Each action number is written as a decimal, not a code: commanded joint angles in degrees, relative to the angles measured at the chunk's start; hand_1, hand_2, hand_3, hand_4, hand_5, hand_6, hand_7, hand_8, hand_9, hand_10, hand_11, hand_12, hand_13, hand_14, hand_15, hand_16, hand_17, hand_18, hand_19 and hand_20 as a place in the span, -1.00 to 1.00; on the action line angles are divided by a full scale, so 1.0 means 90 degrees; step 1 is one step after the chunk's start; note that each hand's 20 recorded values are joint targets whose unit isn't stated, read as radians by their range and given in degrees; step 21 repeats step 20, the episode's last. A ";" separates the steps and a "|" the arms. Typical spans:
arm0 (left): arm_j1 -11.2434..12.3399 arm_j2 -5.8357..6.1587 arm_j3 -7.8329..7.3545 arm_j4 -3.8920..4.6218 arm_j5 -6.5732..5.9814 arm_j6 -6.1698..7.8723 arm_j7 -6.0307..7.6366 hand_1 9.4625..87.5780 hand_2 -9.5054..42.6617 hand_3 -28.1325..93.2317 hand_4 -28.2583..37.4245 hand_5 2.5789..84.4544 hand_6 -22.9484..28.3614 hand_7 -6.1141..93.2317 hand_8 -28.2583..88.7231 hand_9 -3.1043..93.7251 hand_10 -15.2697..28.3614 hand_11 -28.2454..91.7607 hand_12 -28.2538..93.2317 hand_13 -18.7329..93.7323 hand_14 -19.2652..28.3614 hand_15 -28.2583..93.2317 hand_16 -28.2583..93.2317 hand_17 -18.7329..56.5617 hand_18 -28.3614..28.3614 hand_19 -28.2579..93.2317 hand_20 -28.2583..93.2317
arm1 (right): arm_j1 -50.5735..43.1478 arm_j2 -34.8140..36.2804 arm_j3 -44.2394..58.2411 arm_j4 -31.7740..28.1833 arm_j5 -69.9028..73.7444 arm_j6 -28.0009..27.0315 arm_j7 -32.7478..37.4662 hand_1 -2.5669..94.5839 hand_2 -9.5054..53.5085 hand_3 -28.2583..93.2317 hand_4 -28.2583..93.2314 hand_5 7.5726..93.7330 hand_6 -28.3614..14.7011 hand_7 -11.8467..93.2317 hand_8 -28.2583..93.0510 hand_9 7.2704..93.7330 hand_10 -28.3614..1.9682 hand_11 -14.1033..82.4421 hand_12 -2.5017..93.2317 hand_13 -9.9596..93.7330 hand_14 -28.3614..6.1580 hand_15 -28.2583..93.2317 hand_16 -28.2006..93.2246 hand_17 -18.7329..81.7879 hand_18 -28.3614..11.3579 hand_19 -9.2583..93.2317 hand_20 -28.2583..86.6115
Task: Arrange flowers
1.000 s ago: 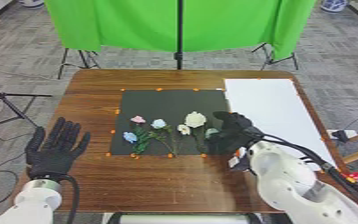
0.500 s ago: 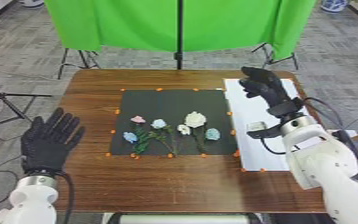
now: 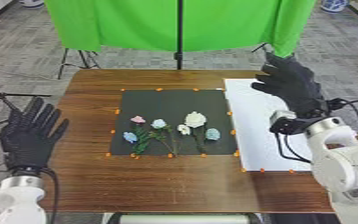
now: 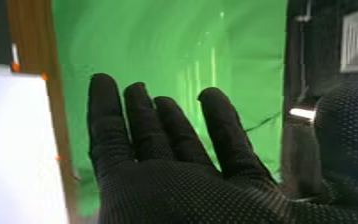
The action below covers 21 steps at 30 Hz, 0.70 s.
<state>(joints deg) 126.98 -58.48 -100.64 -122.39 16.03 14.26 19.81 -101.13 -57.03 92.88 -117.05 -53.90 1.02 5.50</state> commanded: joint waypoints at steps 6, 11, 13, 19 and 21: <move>0.0464 -0.0194 -0.0021 -0.0006 -0.0490 0.0340 0.0301 -0.82 0.02 0.56 -1.00 -0.23 0.08 -0.74 -0.66 -0.41 0.24 -0.31 -0.45 -0.36 0.14 -0.31 -0.62 -0.62 0.41 -0.10 -0.32 | -0.0574 -0.0604 0.0188 -0.0304 -0.0028 -0.0278 -0.0114 -0.74 -0.39 0.64 -0.95 -0.42 0.09 -0.69 -0.66 -0.47 -0.20 -0.69 -0.75 -0.27 -0.21 -0.43 -0.22 -0.34 -0.49 -0.27 -0.21; 0.0466 -0.0174 -0.0054 -0.0073 -0.0444 0.0313 0.0465 -0.82 -0.02 0.59 -1.00 -0.23 0.08 -0.73 -0.66 -0.41 0.23 -0.30 -0.46 -0.36 0.14 -0.31 -0.62 -0.61 0.41 -0.11 -0.33 | -0.0783 -0.0568 0.0291 -0.0405 0.0123 -0.0248 -0.0233 -0.74 -0.39 0.64 -0.94 -0.40 0.08 -0.69 -0.66 -0.47 -0.20 -0.69 -0.75 -0.26 -0.22 -0.43 -0.21 -0.34 -0.49 -0.27 -0.20; 0.0447 -0.0164 -0.0021 -0.0078 -0.0573 0.0325 0.0554 -0.81 -0.03 0.59 -1.00 -0.23 0.08 -0.73 -0.66 -0.41 0.23 -0.30 -0.46 -0.36 0.14 -0.31 -0.63 -0.61 0.40 -0.11 -0.33 | -0.0807 -0.0528 0.0309 -0.0426 0.0187 -0.0252 -0.0252 -0.74 -0.39 0.64 -0.94 -0.40 0.08 -0.69 -0.66 -0.47 -0.20 -0.69 -0.75 -0.26 -0.23 -0.43 -0.21 -0.34 -0.50 -0.26 -0.20; 0.0414 -0.0160 0.0036 -0.0088 -0.0633 0.0305 0.0567 -0.81 -0.05 0.61 -1.00 -0.23 0.07 -0.72 -0.67 -0.42 0.23 -0.30 -0.46 -0.37 0.13 -0.31 -0.63 -0.61 0.39 -0.11 -0.33 | -0.0783 -0.0434 0.0381 -0.0474 0.0239 -0.0262 -0.0408 -0.73 -0.40 0.65 -0.94 -0.38 0.09 -0.68 -0.65 -0.46 -0.19 -0.68 -0.74 -0.26 -0.24 -0.43 -0.20 -0.34 -0.51 -0.26 -0.20; 0.0402 -0.0142 0.0006 -0.0095 -0.0648 0.0300 0.0591 -0.81 -0.05 0.61 -1.00 -0.23 0.07 -0.72 -0.67 -0.42 0.23 -0.30 -0.46 -0.37 0.13 -0.31 -0.63 -0.61 0.39 -0.11 -0.33 | -0.0723 -0.0404 0.0349 -0.0453 0.0257 -0.0287 -0.0424 -0.73 -0.40 0.65 -0.94 -0.38 0.10 -0.67 -0.65 -0.46 -0.18 -0.68 -0.74 -0.25 -0.24 -0.43 -0.20 -0.34 -0.51 -0.26 -0.20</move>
